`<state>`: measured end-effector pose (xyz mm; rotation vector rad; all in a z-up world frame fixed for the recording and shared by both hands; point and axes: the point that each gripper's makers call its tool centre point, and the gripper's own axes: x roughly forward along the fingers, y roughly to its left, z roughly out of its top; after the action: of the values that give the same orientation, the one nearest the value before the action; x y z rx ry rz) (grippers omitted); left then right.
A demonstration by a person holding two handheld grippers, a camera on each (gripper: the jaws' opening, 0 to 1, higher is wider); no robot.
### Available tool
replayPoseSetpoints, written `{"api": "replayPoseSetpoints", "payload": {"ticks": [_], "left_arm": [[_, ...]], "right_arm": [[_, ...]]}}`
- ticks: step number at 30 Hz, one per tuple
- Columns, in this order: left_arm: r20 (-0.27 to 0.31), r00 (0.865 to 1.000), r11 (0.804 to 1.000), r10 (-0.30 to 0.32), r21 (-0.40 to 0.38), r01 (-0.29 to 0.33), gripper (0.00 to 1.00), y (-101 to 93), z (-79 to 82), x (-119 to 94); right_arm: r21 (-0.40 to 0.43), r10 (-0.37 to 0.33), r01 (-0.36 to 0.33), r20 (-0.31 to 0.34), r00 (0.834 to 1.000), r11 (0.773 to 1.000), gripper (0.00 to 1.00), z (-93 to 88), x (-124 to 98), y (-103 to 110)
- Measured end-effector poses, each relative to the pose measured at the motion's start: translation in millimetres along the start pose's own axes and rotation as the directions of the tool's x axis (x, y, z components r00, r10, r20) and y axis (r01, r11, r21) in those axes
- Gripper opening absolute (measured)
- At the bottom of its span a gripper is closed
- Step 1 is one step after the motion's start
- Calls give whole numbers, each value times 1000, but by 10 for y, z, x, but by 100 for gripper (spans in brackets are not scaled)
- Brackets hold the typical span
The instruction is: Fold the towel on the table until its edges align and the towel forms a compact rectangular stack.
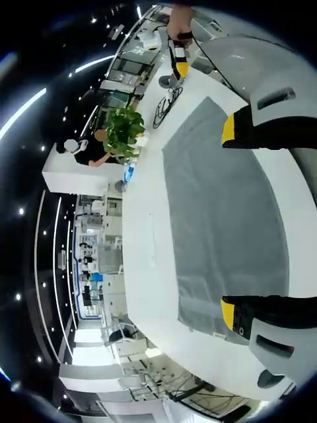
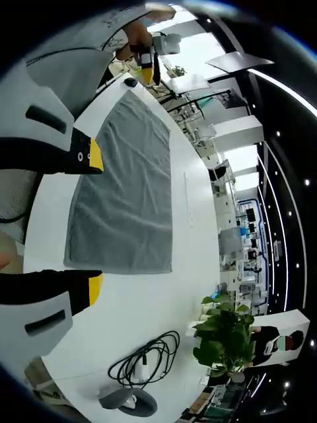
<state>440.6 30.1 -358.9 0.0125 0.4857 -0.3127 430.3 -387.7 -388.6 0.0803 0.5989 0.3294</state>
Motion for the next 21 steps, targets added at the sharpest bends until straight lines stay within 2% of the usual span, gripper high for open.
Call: {"api": "replayPoseSetpoints", "payload": {"ticks": [21], "left_arm": [[-7,1000,1000,0,-18,0,93,8,-58,52]], "right_arm": [[13,13,-13,-15,1000,1000,58,-42,32,4]]}}
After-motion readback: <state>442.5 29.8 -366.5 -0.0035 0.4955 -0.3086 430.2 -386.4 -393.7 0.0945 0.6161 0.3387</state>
